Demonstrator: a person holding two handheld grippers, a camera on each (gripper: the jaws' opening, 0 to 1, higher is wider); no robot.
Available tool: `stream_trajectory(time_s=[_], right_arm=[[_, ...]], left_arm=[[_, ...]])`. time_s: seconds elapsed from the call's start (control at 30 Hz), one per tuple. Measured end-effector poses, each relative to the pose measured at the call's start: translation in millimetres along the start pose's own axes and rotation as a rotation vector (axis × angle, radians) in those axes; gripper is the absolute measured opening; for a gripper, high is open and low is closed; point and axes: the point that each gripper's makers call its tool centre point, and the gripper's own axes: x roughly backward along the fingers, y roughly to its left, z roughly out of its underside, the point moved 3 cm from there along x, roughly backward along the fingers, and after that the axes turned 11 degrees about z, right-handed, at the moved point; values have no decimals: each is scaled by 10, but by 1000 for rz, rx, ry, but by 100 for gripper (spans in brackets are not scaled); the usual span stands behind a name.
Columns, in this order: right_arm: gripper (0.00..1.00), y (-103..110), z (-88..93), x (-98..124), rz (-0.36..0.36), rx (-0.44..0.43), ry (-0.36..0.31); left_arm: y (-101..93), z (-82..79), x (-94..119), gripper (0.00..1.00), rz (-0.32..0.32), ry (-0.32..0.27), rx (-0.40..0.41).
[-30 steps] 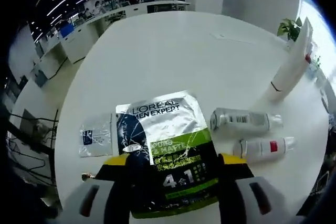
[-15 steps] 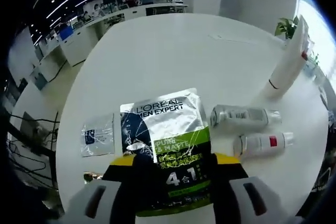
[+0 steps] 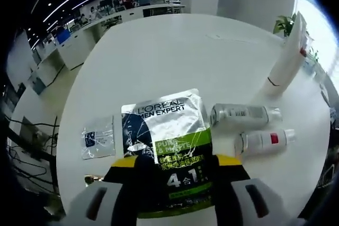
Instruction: Arrange the skincare products in the storage area until every visible bottle or jar stands upright without overlapping.
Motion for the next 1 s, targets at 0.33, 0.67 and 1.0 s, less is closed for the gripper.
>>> stream_trajectory(time_s=[0.33,0.67,1.0], right_arm=[[50,-39,-45,-83,-24,10,6],[50,-8,-52,-148,-40,11,7],[51,-6,-34,-105,-36,-9,-2]], left_arm=[[-5,0,21,66,45,16,-51],[-173,-349,277,65,125,-145,-244],[-991,-432,284,49,389,-50,-839]])
